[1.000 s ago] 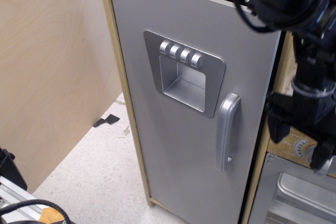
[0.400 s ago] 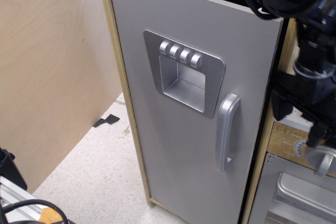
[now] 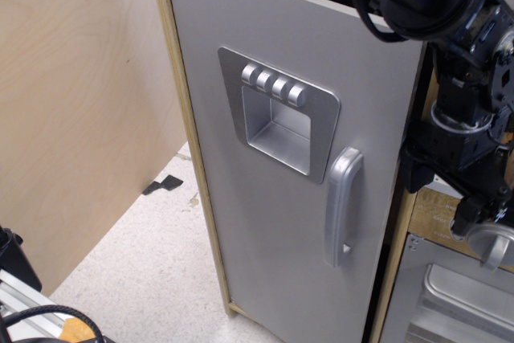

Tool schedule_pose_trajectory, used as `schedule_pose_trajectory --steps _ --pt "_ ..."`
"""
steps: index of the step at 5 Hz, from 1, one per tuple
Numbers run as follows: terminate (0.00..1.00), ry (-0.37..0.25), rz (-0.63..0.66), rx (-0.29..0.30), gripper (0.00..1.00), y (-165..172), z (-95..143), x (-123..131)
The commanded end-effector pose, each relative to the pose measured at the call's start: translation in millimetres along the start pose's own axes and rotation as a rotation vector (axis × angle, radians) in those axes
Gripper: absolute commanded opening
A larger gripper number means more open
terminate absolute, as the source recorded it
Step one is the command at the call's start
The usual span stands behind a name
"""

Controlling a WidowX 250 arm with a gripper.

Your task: Open fridge

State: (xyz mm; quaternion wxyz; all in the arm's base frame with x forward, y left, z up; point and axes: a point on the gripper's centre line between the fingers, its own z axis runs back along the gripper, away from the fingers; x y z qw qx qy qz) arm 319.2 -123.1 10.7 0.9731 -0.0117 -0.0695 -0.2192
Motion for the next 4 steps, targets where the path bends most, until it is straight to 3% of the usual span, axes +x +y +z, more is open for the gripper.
schedule_pose_trajectory --steps 1,2,3,4 --pt "0.00 -0.018 0.104 0.022 1.00 3.6 34.7 -24.4" --pt "0.00 0.013 0.182 0.028 1.00 -12.3 45.6 -43.0" --pt "0.00 0.044 0.264 -0.003 1.00 -44.4 52.7 -46.6" --pt "0.00 0.034 0.327 -0.059 1.00 -74.3 46.6 -40.3"
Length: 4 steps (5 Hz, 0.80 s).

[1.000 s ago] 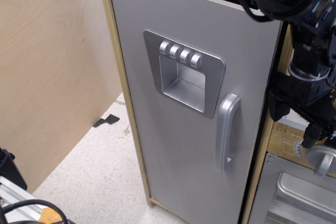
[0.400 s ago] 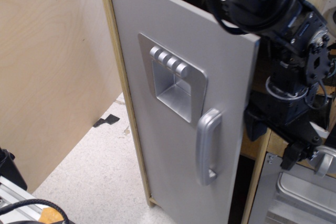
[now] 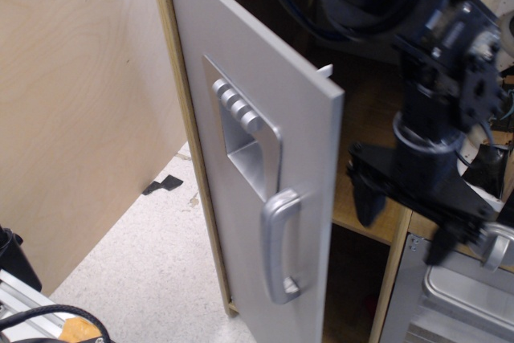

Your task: Open fridge

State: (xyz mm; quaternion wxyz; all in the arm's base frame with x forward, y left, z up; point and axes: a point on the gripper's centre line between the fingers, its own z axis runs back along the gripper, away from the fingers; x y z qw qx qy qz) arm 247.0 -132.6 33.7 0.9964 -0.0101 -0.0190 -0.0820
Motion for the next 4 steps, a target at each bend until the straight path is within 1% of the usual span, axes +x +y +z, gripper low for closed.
schedule_pose_trajectory --steps 1,2,3,4 --pt "0.00 -0.060 -0.003 -0.088 1.00 -18.5 14.9 15.1" --pt "0.00 -0.082 -0.055 -0.040 1.00 31.1 20.0 20.5" --pt "0.00 -0.099 -0.087 0.001 1.00 79.3 27.3 20.2" --pt "0.00 -0.096 -0.075 0.024 1.00 105.2 34.0 11.9"
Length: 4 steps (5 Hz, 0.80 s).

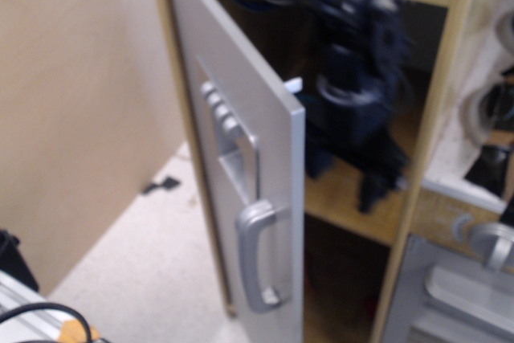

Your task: Open fridge

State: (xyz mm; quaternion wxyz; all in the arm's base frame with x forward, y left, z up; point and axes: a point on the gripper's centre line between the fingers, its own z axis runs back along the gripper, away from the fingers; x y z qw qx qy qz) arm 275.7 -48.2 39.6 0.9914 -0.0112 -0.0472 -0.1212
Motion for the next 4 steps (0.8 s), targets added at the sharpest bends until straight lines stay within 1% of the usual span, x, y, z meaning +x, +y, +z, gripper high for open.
schedule_pose_trajectory --steps 1,2,3,4 --pt "0.00 -0.046 0.036 0.035 1.00 29.1 27.6 -21.4" --pt "0.00 -0.032 0.064 0.048 1.00 39.3 26.5 -35.5" --pt "0.00 -0.011 0.099 0.049 1.00 50.8 30.5 -49.6" --pt "1.00 -0.016 0.105 0.059 1.00 67.6 32.1 -57.0"
